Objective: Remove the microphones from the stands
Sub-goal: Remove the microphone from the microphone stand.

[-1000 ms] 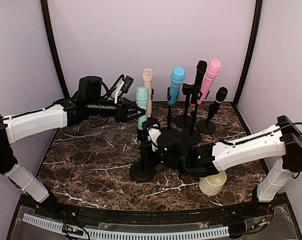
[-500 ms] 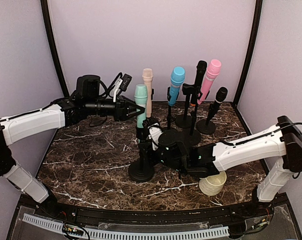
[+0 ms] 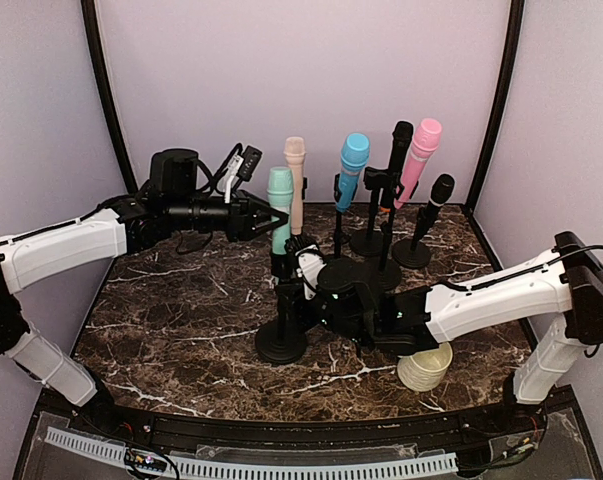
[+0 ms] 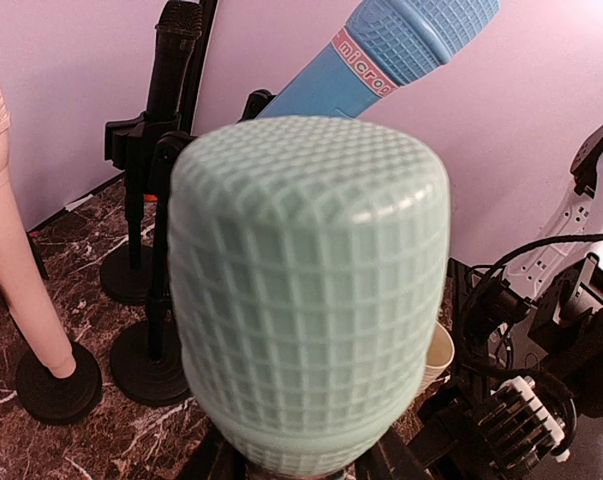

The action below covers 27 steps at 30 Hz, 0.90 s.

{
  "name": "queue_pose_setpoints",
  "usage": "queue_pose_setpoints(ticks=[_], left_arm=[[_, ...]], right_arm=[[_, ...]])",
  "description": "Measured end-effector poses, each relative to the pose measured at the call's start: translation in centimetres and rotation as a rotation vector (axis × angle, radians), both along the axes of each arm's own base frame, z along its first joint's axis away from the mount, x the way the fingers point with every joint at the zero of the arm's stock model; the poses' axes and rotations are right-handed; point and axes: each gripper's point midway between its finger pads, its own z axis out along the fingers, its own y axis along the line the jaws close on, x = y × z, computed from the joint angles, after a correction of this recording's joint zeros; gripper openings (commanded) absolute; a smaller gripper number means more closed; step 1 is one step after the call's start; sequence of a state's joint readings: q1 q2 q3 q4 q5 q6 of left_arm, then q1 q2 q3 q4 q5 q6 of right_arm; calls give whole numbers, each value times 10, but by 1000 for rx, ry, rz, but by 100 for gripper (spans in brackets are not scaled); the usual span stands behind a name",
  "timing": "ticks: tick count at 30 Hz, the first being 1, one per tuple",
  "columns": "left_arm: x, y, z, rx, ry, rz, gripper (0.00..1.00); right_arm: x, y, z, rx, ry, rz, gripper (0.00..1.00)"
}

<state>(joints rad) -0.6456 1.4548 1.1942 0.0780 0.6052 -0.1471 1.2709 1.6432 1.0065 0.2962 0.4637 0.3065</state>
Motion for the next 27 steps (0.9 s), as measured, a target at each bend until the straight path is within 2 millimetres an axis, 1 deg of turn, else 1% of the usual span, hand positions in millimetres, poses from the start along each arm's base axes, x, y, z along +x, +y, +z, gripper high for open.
queue_pose_setpoints(ticks=[7, 11, 16, 21, 27], left_arm=[[-3, 0, 1, -7, 6, -21, 0], [-2, 1, -2, -26, 9, -15, 0], [-5, 15, -6, -58, -5, 61, 0], [-5, 29, -6, -88, -21, 144, 0], [-1, 33, -7, -91, -25, 177, 0]], right_arm=[[-1, 0, -1, 9, 0, 2, 0], [0, -1, -2, 13, 17, -13, 0], [-2, -1, -4, 5, 54, -22, 0], [-3, 7, -5, 4, 67, -19, 0], [-2, 12, -7, 3, 72, -21, 0]])
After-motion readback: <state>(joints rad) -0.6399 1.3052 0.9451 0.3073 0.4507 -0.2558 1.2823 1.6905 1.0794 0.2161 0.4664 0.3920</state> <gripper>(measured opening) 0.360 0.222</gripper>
